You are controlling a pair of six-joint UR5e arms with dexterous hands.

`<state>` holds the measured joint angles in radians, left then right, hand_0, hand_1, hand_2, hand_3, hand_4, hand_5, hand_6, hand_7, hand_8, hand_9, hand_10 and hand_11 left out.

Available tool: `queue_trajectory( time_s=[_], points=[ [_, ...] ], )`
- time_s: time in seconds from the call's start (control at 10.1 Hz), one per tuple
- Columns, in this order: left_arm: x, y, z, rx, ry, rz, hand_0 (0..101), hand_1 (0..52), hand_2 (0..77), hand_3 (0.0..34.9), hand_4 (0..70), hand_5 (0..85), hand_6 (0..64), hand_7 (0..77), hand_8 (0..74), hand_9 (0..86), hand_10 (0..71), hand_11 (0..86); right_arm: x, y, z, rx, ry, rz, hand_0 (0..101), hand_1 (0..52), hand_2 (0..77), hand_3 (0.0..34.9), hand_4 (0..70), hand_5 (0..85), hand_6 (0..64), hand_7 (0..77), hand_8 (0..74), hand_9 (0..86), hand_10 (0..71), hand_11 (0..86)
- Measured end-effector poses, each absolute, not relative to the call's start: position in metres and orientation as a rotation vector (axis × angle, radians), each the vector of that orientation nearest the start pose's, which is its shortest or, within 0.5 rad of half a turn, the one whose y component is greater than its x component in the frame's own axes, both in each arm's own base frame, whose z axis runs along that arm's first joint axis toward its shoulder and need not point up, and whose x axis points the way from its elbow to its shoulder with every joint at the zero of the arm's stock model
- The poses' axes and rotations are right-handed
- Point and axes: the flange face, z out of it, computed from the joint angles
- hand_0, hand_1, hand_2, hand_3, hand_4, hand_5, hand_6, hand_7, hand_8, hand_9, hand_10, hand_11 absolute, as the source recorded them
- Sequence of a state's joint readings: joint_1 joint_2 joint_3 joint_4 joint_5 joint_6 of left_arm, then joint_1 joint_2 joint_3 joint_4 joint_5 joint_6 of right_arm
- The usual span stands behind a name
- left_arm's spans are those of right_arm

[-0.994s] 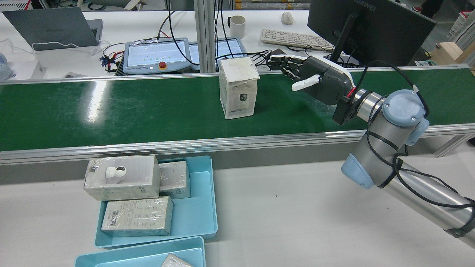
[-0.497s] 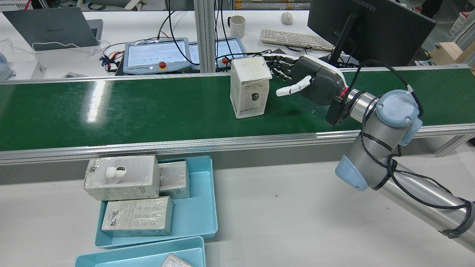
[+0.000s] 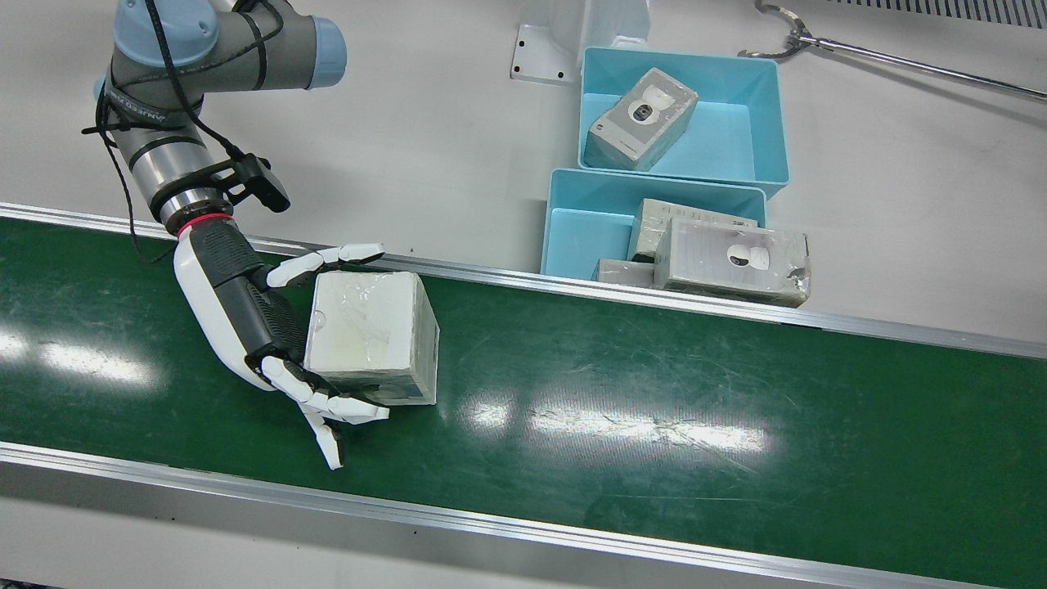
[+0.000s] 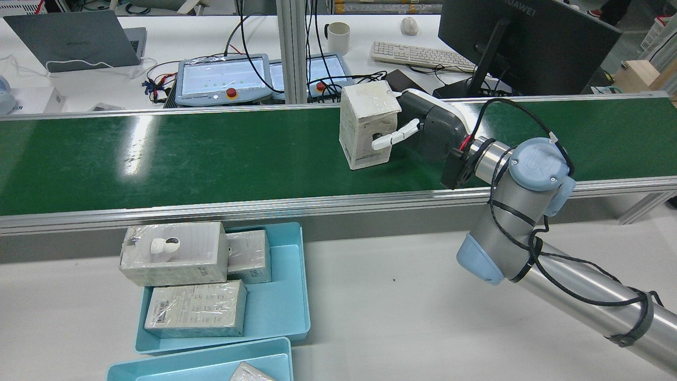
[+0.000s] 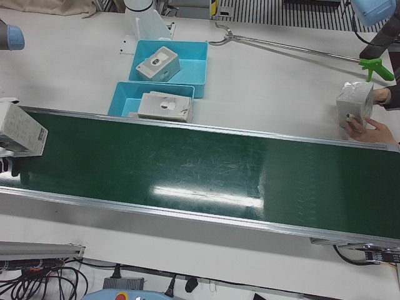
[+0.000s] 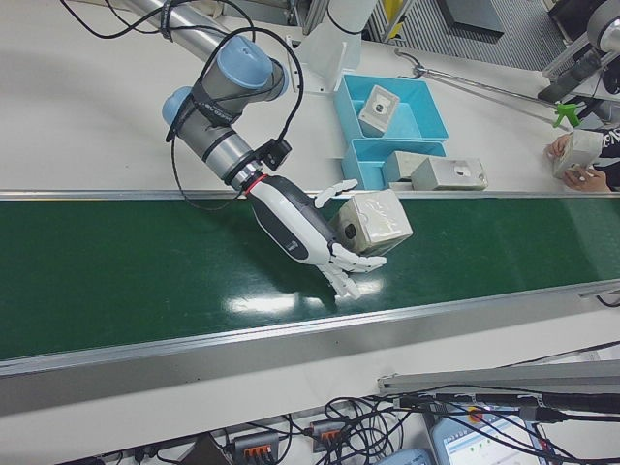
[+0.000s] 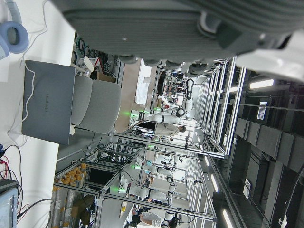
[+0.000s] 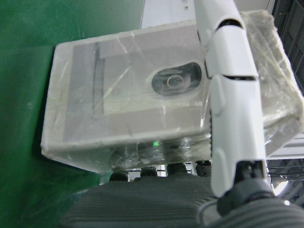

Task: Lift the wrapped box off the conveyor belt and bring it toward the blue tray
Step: 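Close the right hand fingers around the wrapped box and lift, then carry the held box off the belt toward the blue tray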

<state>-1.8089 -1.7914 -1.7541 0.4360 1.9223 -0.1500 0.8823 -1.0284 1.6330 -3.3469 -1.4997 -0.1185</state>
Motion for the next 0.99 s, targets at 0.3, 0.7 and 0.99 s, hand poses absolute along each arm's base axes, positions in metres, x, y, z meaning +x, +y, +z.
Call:
queue_trajectory(
  time_s=[0.3,0.7,0.99],
  points=[
    [-0.225,-0.505,0.526,-0.303,2.191,-2.279,0,0.0,0.5,0.0,0.0,0.5,0.0,0.5,0.5,0.0,0.5,0.0,-0.335,-0.608,0.338,0.705,2.843,-1.883,51,18.5,18.5,6.9,18.5,22.4,9.3,27.3,1.6,4.9,0.0,1.6],
    [-0.225,-0.505,0.526,-0.303,2.191,-2.279,0,0.0,1.1,0.0,0.0,0.5,0.0,0.5,0.5,0.5,0.5,0.0,-0.328,-0.600,0.323,0.666,2.806,-1.942,55,12.5,22.9,2.7,33.8,37.6,26.2,40.4,31.1,30.5,19.1,11.4],
    [-0.225,-0.505,0.526,-0.303,2.191,-2.279,0,0.0,0.5,0.0,0.0,0.5,0.0,0.5,0.5,0.0,0.5,0.0,-0.307,-0.569,0.276,0.681,2.828,-1.882,48,1.1,33.3,2.2,36.0,40.9,32.2,42.5,42.5,38.7,34.4,29.5]
  ],
)
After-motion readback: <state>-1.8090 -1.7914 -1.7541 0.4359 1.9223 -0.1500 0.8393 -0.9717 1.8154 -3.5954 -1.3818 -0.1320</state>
